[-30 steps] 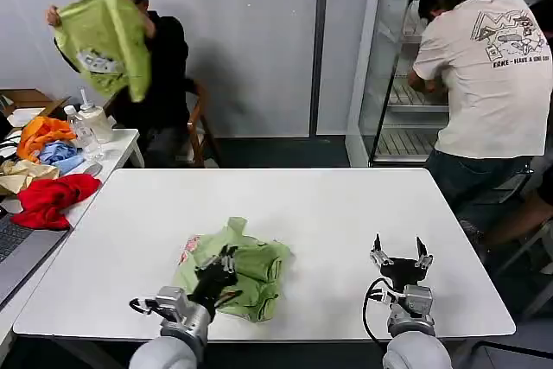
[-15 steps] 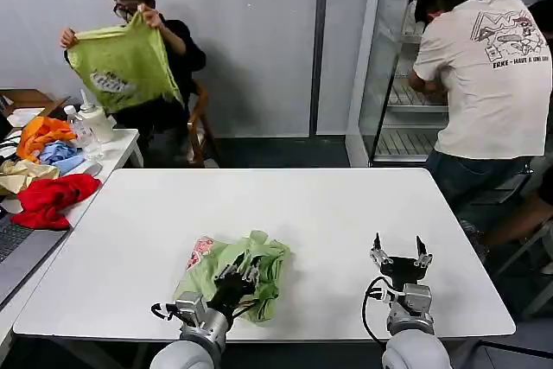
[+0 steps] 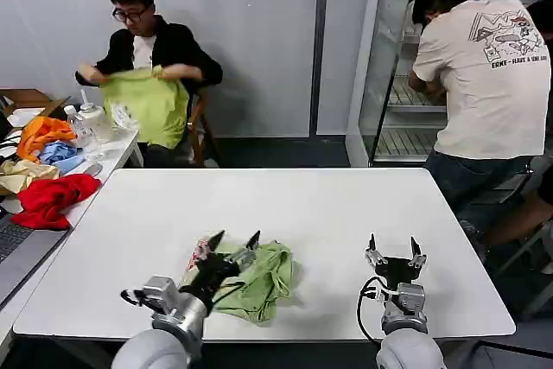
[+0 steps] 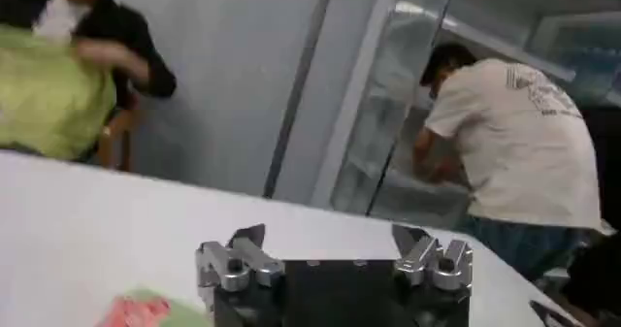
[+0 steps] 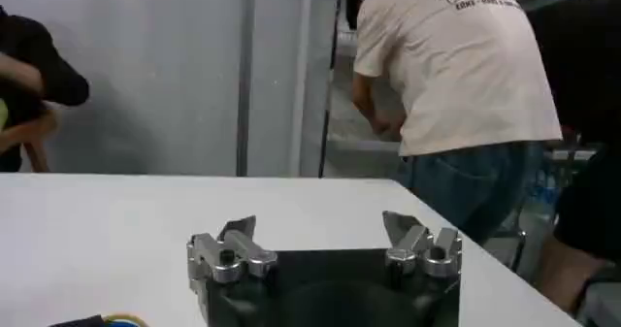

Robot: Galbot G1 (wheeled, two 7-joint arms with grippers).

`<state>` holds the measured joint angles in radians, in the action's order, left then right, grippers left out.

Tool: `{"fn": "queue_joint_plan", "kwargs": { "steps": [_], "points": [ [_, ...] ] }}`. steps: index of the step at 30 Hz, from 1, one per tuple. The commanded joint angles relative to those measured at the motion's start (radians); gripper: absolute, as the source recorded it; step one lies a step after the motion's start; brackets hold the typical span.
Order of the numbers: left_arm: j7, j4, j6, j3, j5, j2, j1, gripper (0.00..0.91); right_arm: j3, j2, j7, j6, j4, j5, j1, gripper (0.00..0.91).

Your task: Fold and organize the clothes.

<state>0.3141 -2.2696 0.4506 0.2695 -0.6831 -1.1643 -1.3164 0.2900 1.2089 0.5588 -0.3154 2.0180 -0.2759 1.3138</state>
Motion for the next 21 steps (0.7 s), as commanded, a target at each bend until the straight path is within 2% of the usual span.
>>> {"fn": "queue_joint_plan", "kwargs": {
  "steps": [1,10,21],
  "points": [
    [0.003,0.040,-0.002,0.173,0.013,0.127,-0.028,0.907,0.001,-0.001,0.000,-0.001,0.002,-0.001,-0.001,0.907],
    [-0.002,0.312,-0.040,0.138,0.103,0.113,-0.030,0.907,-0.003,-0.001,-0.001,0.000,0.008,-0.002,0.002,0.907],
    [-0.009,0.386,-0.071,0.119,0.090,0.100,-0.037,0.907,0.008,-0.010,0.000,0.005,0.014,-0.008,0.012,0.907]
  ]
}}
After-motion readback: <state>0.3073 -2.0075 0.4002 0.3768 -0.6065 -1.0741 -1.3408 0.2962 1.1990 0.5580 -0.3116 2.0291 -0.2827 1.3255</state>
